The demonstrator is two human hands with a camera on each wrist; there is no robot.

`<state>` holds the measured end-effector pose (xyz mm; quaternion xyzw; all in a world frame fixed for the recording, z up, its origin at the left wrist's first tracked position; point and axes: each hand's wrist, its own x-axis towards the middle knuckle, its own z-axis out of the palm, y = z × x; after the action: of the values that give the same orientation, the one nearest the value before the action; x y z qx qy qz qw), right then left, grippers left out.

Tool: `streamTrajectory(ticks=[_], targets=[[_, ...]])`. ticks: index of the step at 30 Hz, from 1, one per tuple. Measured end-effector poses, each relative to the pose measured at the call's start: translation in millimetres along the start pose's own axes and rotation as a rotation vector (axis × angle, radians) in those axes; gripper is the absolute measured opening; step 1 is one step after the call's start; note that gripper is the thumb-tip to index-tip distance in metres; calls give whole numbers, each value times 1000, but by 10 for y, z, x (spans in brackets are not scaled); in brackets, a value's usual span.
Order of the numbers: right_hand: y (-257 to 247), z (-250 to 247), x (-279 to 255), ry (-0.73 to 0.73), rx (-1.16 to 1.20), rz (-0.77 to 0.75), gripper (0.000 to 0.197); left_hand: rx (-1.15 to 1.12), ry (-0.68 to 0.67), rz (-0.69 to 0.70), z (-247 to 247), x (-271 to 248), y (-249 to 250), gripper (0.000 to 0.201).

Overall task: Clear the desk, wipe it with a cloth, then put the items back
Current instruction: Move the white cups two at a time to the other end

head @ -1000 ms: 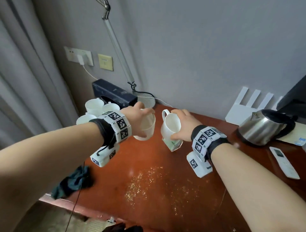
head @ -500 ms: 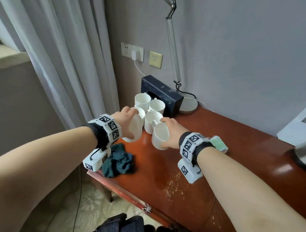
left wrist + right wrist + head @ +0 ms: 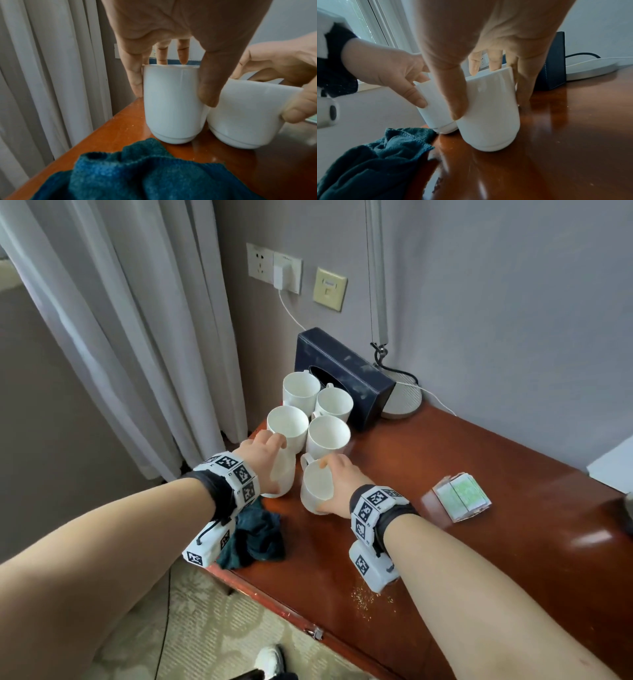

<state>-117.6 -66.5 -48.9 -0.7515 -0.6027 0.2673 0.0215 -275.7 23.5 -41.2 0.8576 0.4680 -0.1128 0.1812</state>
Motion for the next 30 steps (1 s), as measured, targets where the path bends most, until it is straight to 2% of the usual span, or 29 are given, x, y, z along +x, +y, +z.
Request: streamTrajectory(ticks=[5, 10, 16, 22, 26, 30], targets=[[13, 34, 71, 18, 16, 15, 66, -26, -2, 17, 45, 68, 50, 80], [72, -19, 80, -28, 110, 85, 65, -112, 21, -17, 36, 27, 23, 81], [17, -36, 128, -25, 107, 89, 62, -170, 4, -58, -95, -1, -43, 81], [13, -63, 94, -22, 109, 109, 73, -110, -21, -58, -115, 0, -18, 83], [85, -193, 10, -16, 85, 108, 78, -37, 90, 1, -174, -1, 64, 83], [226, -359, -145, 59, 57, 115, 77, -30, 178, 104, -281, 9, 304, 85]])
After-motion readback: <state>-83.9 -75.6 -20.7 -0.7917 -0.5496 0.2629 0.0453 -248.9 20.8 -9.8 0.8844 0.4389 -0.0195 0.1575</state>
